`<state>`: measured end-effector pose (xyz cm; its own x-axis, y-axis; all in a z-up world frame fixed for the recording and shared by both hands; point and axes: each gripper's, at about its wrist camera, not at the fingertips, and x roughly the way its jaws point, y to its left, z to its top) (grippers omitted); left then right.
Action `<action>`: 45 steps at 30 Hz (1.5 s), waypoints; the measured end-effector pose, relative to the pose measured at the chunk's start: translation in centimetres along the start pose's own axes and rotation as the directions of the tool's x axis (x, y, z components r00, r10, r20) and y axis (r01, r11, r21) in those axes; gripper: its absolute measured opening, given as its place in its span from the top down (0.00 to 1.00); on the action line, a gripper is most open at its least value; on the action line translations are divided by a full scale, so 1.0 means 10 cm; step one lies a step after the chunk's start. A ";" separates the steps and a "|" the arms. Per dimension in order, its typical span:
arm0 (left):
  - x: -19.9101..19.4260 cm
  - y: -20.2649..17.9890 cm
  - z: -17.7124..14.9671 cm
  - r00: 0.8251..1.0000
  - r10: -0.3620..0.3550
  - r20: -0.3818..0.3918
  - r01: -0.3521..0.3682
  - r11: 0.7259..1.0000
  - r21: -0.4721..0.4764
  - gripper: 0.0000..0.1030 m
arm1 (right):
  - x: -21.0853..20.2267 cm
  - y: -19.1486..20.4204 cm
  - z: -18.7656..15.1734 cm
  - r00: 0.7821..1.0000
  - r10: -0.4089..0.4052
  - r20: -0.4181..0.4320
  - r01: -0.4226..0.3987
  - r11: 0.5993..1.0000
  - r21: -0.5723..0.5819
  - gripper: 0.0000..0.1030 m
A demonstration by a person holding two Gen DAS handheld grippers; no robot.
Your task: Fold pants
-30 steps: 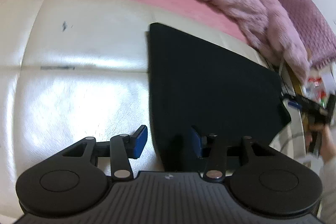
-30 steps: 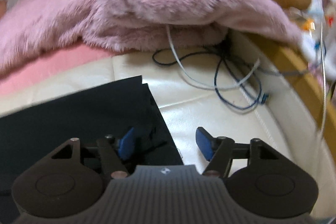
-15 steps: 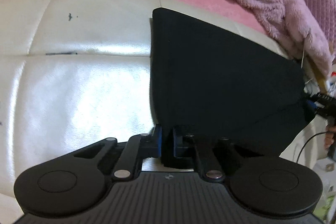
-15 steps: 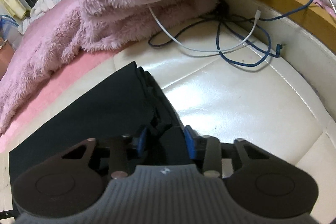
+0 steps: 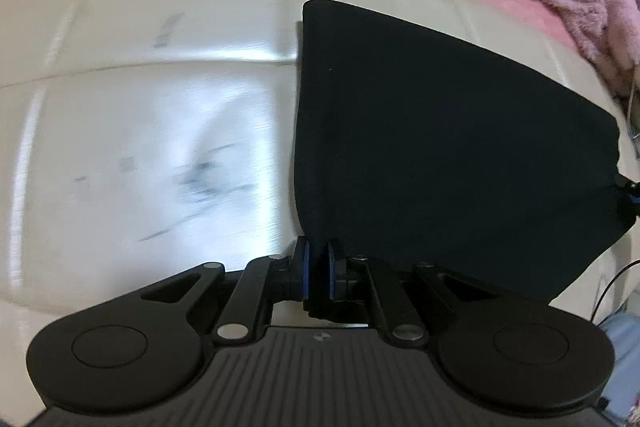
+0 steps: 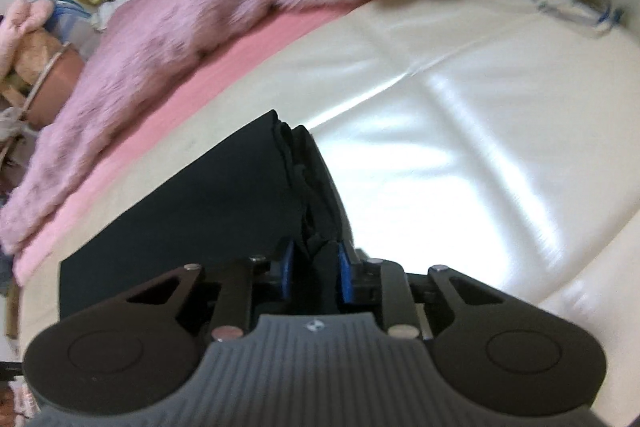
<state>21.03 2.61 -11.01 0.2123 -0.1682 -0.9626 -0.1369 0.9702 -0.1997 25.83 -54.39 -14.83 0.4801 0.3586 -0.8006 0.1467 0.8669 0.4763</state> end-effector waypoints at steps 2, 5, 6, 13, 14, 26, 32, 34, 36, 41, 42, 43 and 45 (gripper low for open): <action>-0.06 0.14 -0.05 1.000 0.027 -0.016 -0.027 1.000 0.001 0.92 | 0.01 0.15 -0.15 1.000 0.025 -0.013 -0.025 1.000 -0.007 0.83; -0.14 0.31 -0.11 0.998 0.048 -0.029 -0.049 0.999 -0.004 0.92 | 0.03 0.36 -0.33 0.998 0.052 -0.036 -0.053 0.998 -0.029 0.84; -0.15 0.35 -0.14 0.998 0.050 -0.030 -0.050 0.999 -0.010 0.91 | 0.04 0.42 -0.39 0.998 0.054 -0.043 -0.056 0.998 -0.041 0.84; -0.26 0.54 -0.26 1.000 0.001 0.016 0.000 0.999 -0.047 0.78 | 0.01 0.60 -0.51 0.999 0.007 -0.039 -0.010 0.995 -0.101 0.74; -0.30 0.57 -0.28 0.999 -0.008 0.035 0.010 0.999 -0.047 0.77 | -0.04 0.64 -0.50 0.999 -0.015 -0.030 0.011 0.992 -0.126 0.72; -0.43 0.64 0.08 0.918 -0.118 0.378 0.159 0.984 -0.078 0.81 | -0.22 1.43 -0.49 0.968 -0.125 0.217 0.200 0.908 -0.369 0.89; -0.14 0.65 0.35 0.905 -0.171 0.389 0.228 0.968 -0.104 0.83 | 0.18 1.66 -0.59 0.971 -0.146 0.191 0.212 0.894 -0.396 0.93; -0.05 0.66 0.41 0.908 -0.163 0.386 0.220 0.969 -0.110 0.85 | 0.31 1.66 -0.60 0.969 -0.174 0.177 0.232 0.888 -0.397 0.95; 0.05 0.67 0.50 0.916 -0.136 0.377 0.194 0.974 -0.120 0.90 | 0.41 1.61 -0.63 0.972 -0.185 0.148 0.229 0.896 -0.381 0.96; 0.20 0.73 0.63 0.924 -0.095 0.369 0.148 0.982 -0.119 0.94 | 0.50 1.55 -0.69 0.974 -0.183 0.133 0.221 0.899 -0.378 0.97; 0.22 0.74 0.64 0.924 -0.095 0.370 0.148 0.982 -0.117 0.94 | 0.51 1.55 -0.70 0.974 -0.184 0.129 0.220 0.897 -0.384 0.97; 0.23 0.73 0.66 0.924 -0.092 0.372 0.142 0.984 -0.110 0.94 | 0.52 1.55 -0.70 0.975 -0.184 0.125 0.219 0.896 -0.387 0.97; 0.24 0.73 0.69 0.923 -0.085 0.375 0.134 0.985 -0.106 0.94 | 0.53 1.53 -0.69 0.976 -0.180 0.119 0.213 0.899 -0.384 0.97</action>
<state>27.21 10.44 -13.53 0.5707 -0.1728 -0.8028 -0.2091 0.9148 -0.3455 24.68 -36.79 -14.30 0.5455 0.1527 -0.8241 -0.0979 0.9881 0.1183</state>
